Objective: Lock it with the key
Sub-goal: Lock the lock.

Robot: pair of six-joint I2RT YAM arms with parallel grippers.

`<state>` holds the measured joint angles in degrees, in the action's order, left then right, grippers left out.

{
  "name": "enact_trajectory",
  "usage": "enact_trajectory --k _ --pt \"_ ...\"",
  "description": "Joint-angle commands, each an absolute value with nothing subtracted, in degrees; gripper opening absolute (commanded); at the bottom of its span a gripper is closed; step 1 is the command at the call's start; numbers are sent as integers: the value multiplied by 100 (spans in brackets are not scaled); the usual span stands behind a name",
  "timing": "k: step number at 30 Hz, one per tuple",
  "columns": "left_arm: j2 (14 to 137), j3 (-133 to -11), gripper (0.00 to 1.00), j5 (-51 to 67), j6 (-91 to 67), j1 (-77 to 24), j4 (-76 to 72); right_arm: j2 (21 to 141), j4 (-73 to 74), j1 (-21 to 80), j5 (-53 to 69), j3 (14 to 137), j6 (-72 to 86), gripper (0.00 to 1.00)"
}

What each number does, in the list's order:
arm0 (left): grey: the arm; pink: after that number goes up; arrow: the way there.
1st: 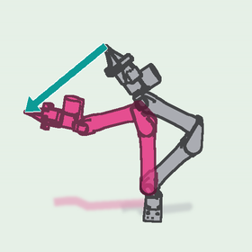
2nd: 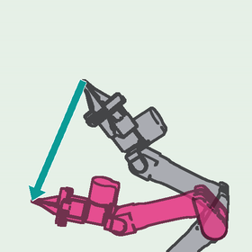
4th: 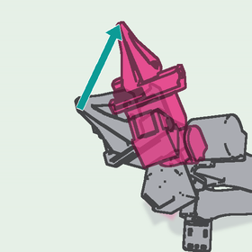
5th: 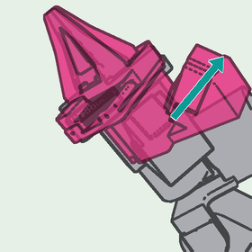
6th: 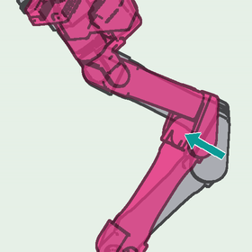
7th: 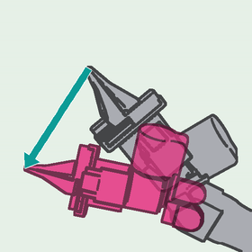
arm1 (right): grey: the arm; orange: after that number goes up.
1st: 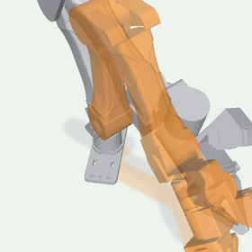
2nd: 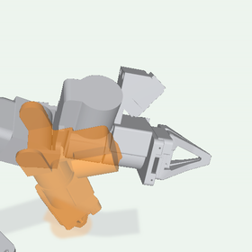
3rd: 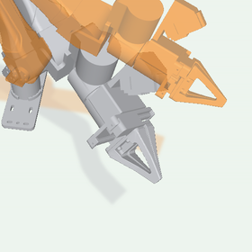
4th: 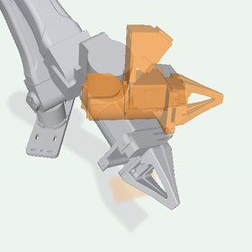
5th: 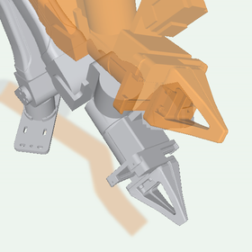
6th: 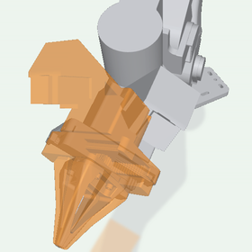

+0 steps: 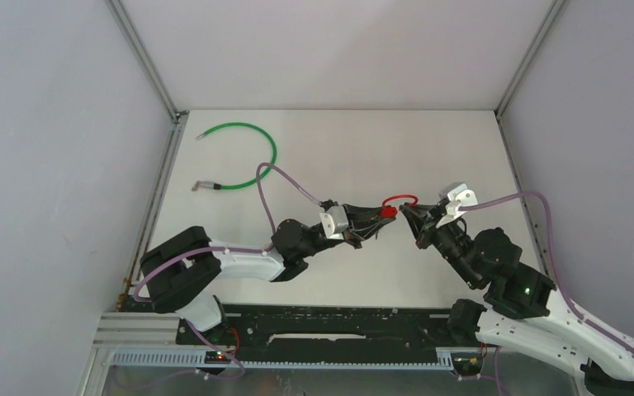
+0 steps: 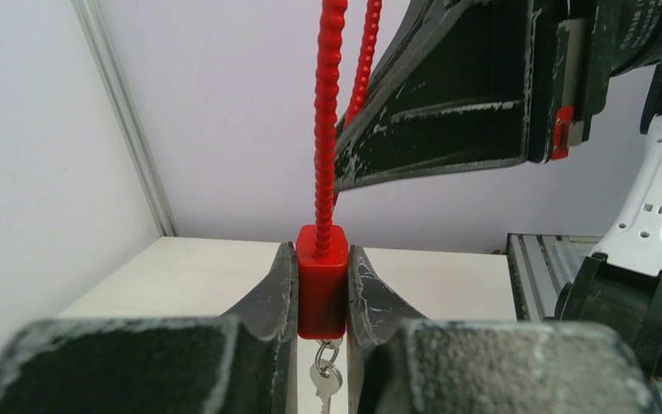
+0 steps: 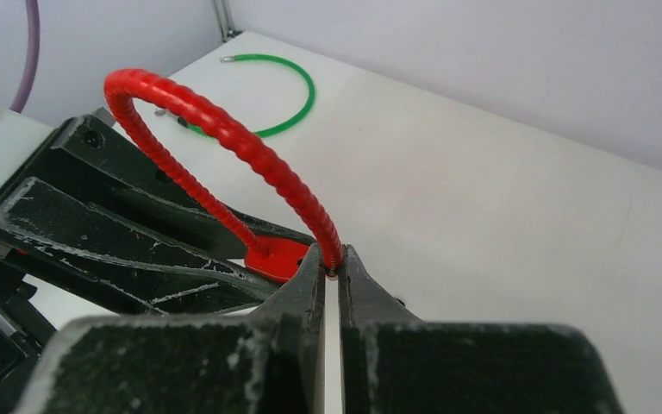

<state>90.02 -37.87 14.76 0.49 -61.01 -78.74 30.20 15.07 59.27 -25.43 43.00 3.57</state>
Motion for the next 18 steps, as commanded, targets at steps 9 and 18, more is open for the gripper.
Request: enact_trajectory --k 9,18 --pt "8963 -3850 0 1485 114 -6144 -8190 3208 1422 6105 -1281 4518 18 0" --pt "8973 -3867 0 1494 106 -6144 -8174 3138 1212 6477 -1863 4518 -462 0"
